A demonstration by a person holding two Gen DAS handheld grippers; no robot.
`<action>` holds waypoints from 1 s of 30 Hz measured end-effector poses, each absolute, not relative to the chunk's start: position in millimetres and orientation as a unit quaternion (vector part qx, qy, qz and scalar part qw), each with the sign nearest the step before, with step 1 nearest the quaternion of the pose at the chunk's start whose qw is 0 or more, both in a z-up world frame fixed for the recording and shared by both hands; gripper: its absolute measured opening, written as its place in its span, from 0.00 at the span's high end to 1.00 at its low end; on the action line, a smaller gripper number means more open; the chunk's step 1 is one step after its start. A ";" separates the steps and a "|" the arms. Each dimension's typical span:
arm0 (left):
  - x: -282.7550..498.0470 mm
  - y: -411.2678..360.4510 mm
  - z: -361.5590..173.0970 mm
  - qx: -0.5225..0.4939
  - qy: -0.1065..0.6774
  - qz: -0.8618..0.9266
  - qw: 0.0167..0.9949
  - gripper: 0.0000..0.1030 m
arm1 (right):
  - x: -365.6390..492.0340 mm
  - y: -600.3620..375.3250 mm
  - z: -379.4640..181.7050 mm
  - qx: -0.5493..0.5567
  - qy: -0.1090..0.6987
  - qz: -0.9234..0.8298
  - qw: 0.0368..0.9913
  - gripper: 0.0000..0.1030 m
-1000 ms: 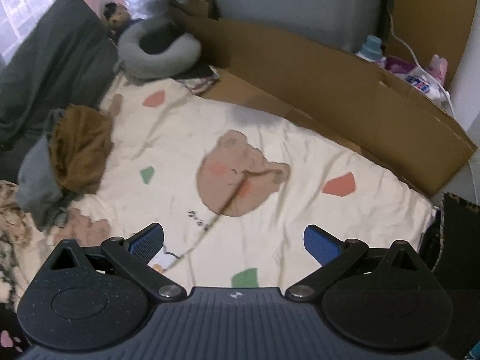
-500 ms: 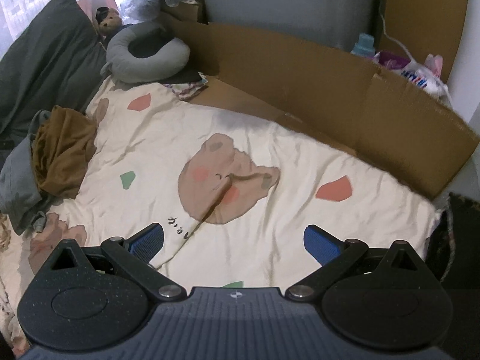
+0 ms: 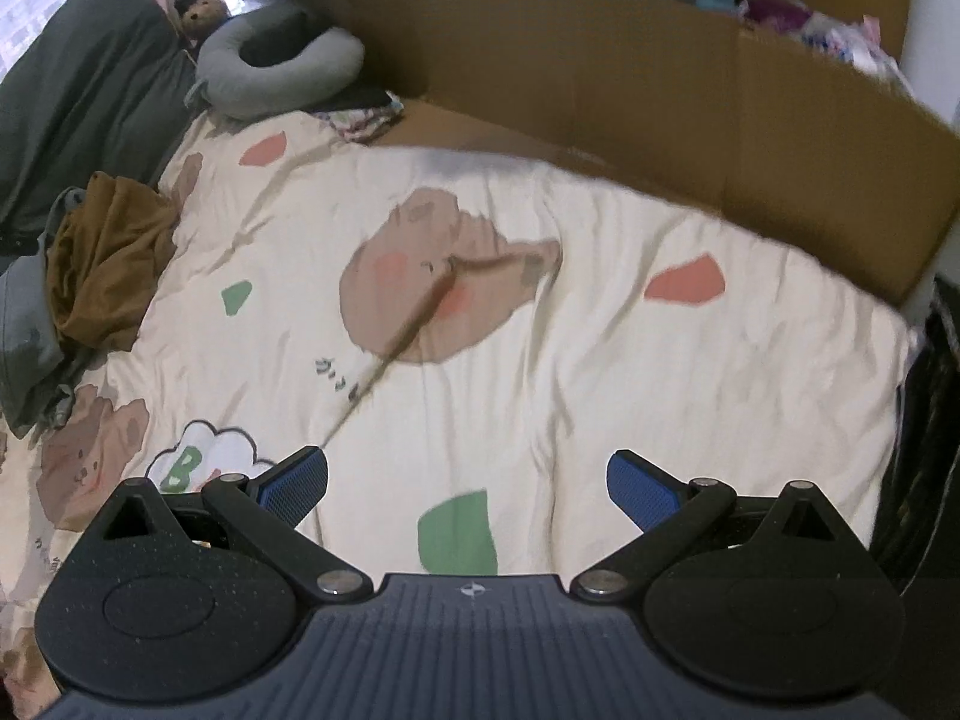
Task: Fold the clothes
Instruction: 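Close the left gripper on the brown garment's edge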
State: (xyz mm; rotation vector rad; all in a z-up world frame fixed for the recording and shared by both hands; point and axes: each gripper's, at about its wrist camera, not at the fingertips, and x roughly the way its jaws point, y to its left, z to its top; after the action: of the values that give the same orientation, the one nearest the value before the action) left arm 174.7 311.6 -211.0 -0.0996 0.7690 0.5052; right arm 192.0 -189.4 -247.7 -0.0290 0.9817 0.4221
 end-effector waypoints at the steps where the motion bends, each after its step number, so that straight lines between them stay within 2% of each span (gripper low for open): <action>1: 176.6 313.3 -216.2 -0.047 0.370 0.243 0.895 0.16 | 189.6 -190.0 -251.6 -0.014 0.470 0.202 0.859 0.01; 12: 204.4 344.2 -247.6 -0.036 0.355 0.265 0.896 0.21 | 173.9 -199.7 -273.5 -0.014 0.490 0.217 0.844 0.02; 14: 207.6 354.3 -252.3 -0.054 0.360 0.264 0.893 0.30 | 173.2 -201.8 -274.1 -0.014 0.492 0.220 0.842 0.04; 16: 210.6 366.7 -256.5 -0.082 0.369 0.271 0.885 0.34 | 172.4 -204.1 -273.6 -0.014 0.492 0.224 0.841 0.04; 18: 213.7 372.2 -259.8 -0.085 0.372 0.277 0.882 0.44 | 171.7 -208.4 -271.5 -0.011 0.489 0.221 0.843 0.04; 19: 215.3 372.7 -260.3 -0.079 0.372 0.282 0.881 0.55 | 171.3 -210.6 -270.5 -0.010 0.488 0.219 0.845 0.04; 20: 216.8 373.2 -260.7 -0.073 0.372 0.287 0.880 0.72 | 171.0 -212.8 -269.5 -0.008 0.487 0.217 0.846 0.04; 22: 217.3 375.7 -258.8 -0.088 0.370 0.291 0.878 0.90 | 170.3 -217.9 -269.6 -0.002 0.486 0.211 0.848 0.04; 26: 218.7 368.3 -248.2 -0.121 0.366 0.263 0.885 0.92 | 168.3 -225.6 -276.5 0.014 0.492 0.199 0.847 0.04; 30: 219.0 342.0 -231.9 -0.108 0.357 0.215 0.903 0.93 | 166.4 -226.0 -283.5 0.019 0.497 0.198 0.845 0.04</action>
State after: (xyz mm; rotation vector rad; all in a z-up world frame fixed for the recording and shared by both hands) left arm 219.0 342.0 -231.9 -0.2223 0.7377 0.4456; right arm 166.4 -226.0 -283.5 0.0396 1.0481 0.4179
